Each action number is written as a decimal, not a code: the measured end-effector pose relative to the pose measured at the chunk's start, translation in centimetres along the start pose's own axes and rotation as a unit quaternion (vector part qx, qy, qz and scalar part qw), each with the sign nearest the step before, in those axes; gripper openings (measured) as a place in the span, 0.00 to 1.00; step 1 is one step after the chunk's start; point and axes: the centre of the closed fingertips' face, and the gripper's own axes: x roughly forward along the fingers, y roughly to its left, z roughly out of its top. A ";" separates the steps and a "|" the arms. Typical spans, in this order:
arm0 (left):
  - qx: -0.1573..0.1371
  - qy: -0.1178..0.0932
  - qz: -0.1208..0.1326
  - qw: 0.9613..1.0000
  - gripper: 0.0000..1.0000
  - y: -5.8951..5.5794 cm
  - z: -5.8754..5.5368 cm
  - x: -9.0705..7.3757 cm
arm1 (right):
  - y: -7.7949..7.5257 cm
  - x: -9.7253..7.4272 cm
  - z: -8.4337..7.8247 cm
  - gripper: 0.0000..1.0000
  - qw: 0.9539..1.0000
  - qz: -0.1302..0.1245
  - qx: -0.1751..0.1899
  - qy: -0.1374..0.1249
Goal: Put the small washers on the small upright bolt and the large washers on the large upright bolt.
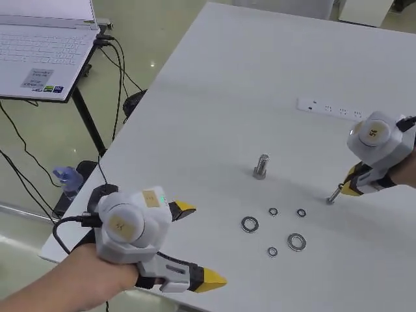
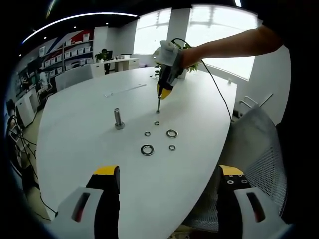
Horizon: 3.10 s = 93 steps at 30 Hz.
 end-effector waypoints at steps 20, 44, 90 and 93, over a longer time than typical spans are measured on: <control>-0.007 0.008 -0.008 1.000 0.77 -0.3 -0.4 0.0 | 0.0 1.7 -0.2 0.12 1.000 0.009 -0.009 0.007; -0.015 0.017 -0.012 1.000 0.75 -0.9 -1.0 0.0 | 0.6 4.4 -1.2 0.12 1.000 0.017 -0.007 0.020; -0.021 0.020 -0.012 1.000 0.71 -1.8 -1.5 -0.6 | 0.4 4.3 -1.2 0.23 1.000 0.017 0.004 0.011; -0.018 0.018 -0.011 1.000 0.71 -1.8 -1.1 -0.6 | 0.3 3.7 -1.1 0.23 1.000 0.015 0.005 0.007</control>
